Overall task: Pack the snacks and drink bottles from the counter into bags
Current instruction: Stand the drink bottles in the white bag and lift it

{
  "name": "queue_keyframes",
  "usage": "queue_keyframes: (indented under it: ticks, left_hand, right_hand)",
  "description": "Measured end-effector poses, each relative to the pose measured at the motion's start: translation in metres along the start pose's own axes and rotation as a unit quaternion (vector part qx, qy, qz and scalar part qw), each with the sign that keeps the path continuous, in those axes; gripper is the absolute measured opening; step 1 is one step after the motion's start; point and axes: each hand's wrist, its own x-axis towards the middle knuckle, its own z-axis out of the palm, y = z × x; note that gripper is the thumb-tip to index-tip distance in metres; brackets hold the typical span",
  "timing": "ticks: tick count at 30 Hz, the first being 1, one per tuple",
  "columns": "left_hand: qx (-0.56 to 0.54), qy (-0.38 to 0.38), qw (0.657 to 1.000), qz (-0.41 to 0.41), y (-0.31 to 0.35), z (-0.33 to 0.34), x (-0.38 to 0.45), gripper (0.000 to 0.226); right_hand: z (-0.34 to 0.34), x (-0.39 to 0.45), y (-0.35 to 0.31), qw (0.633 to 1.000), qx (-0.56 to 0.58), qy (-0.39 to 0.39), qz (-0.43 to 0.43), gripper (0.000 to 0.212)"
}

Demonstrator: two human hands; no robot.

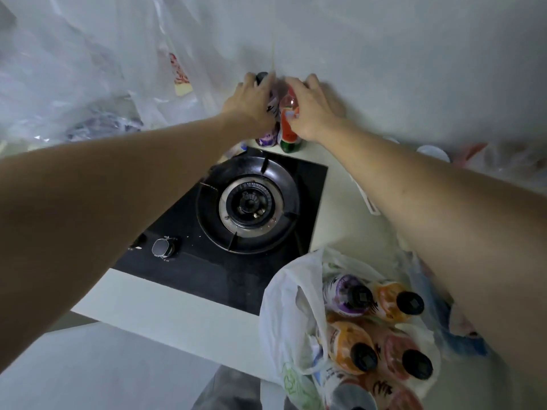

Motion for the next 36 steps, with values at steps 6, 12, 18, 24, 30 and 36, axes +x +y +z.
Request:
queue_keyframes:
  ticks: [6, 12, 18, 24, 30, 36]
  left_hand:
    - [0.014, 0.031, 0.999, 0.017, -0.005, -0.002, 0.014, 0.036]
    - [0.001, 0.041, 0.998, 0.045, 0.002, 0.008, -0.013, 0.028]
    - [-0.066, 0.125, 0.987, 0.071, 0.009, 0.010, -0.068, 0.031]
    - [-0.099, 0.157, 0.979, 0.088, 0.034, -0.017, -0.115, 0.034]
    - [-0.137, 0.133, 0.979, 0.068, 0.059, -0.029, -0.169, 0.031]
    - [-0.167, 0.120, 0.976, 0.065, 0.088, -0.031, -0.225, 0.030]
  right_hand:
    - [-0.007, -0.007, 0.006, 0.999, -0.039, 0.016, -0.020, 0.035]
    - [-0.005, -0.040, 0.010, 1.000, 0.000, 0.024, -0.012, 0.034]
    - [-0.017, -0.105, 0.021, 0.993, 0.081, 0.085, -0.010, 0.030]
    - [-0.043, -0.175, 0.032, 0.985, 0.136, 0.106, 0.002, 0.032]
    - [-0.071, -0.227, 0.039, 0.980, 0.152, 0.129, -0.020, 0.027]
    - [-0.090, -0.264, 0.037, 0.982, 0.164, 0.092, -0.030, 0.024]
